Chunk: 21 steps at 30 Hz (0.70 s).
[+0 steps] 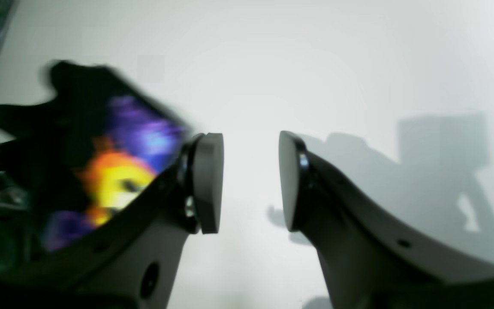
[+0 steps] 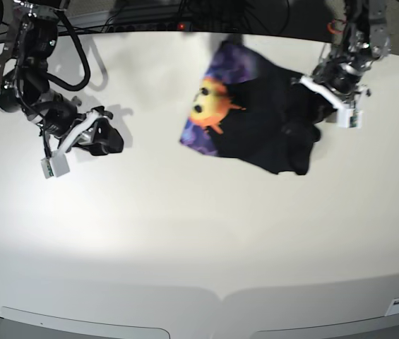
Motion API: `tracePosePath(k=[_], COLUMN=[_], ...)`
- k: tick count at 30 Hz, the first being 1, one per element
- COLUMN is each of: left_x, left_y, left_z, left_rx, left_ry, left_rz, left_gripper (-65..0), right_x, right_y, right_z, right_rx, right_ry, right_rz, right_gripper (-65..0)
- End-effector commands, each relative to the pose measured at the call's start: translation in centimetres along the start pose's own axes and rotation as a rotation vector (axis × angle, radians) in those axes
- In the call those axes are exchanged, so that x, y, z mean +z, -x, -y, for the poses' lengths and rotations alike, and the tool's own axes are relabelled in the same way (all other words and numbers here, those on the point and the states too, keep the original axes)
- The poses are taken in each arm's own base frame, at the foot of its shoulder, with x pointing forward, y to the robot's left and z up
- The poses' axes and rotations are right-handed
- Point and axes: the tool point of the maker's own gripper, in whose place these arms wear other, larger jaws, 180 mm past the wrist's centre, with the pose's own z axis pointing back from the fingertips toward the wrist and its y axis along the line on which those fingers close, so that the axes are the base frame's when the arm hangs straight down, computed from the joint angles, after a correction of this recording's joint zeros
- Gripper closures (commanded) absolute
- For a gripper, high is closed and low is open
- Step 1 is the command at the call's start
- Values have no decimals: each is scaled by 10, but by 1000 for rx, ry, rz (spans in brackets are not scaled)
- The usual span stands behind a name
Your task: Fold the T-shirt properly
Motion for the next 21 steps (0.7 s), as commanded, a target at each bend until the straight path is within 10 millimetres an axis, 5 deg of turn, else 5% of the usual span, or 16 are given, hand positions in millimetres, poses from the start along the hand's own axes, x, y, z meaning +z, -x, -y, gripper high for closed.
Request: tracePosePath(k=[1,4,7,15,21], left_x=[-4,-11,-6,52,75], left_y=[-8,-12,-13,-18,-27], left_z=[10,19,7,-44,-28], left_rx=[-27,-72,-52,89,42], left_ry=[31,53,28,-113,-59], left_rz=[13,9,16,99,127], left_gripper=[0,0,0,0,-27], right_x=[3,3,3,3,-2], right_y=[-16,-16,-15,-16,-15], right_z=[-4,-4,-4,-4,-10], right_rx=[20,20,21,21,17], right_ry=[-18,-18,-17,-17,-35], right_rz=[49,48,46,48,46], right_gripper=[-220,-220,-220,-220,-220])
